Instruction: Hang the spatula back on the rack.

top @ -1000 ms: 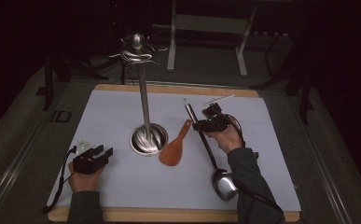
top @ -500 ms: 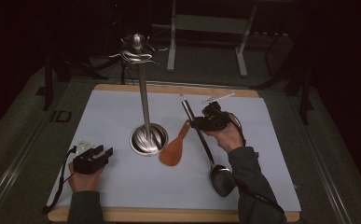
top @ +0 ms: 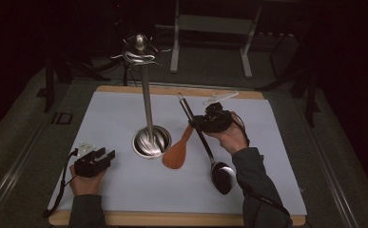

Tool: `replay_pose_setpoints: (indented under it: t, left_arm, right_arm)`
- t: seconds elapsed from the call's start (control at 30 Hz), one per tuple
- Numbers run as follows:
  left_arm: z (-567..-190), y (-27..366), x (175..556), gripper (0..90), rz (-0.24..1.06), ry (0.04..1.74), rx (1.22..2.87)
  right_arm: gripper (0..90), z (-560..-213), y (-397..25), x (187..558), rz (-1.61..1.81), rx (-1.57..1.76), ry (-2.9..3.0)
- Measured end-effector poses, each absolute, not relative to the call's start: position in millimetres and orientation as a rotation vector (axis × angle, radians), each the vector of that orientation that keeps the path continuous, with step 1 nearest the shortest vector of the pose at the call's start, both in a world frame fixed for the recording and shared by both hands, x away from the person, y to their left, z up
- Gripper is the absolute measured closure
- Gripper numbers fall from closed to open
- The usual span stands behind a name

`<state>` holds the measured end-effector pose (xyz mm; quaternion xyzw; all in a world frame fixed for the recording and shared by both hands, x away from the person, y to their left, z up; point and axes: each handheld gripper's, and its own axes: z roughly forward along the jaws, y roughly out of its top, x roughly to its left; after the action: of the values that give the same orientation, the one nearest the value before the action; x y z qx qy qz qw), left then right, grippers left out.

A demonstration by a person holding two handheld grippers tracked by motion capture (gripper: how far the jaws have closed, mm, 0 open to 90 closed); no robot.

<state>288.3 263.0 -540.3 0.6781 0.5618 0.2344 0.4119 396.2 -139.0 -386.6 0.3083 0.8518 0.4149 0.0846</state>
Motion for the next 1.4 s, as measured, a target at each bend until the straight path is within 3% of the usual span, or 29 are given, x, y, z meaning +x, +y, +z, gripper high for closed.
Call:
replay_pose_setpoints:
  t: [1.4]
  left_arm:
    - [-540, 263, 289, 53.8, 0.585, 1.418, 1.706]
  right_arm:
    - [69.3, -357, -132, 378, 1.633, 0.662, 2.380]
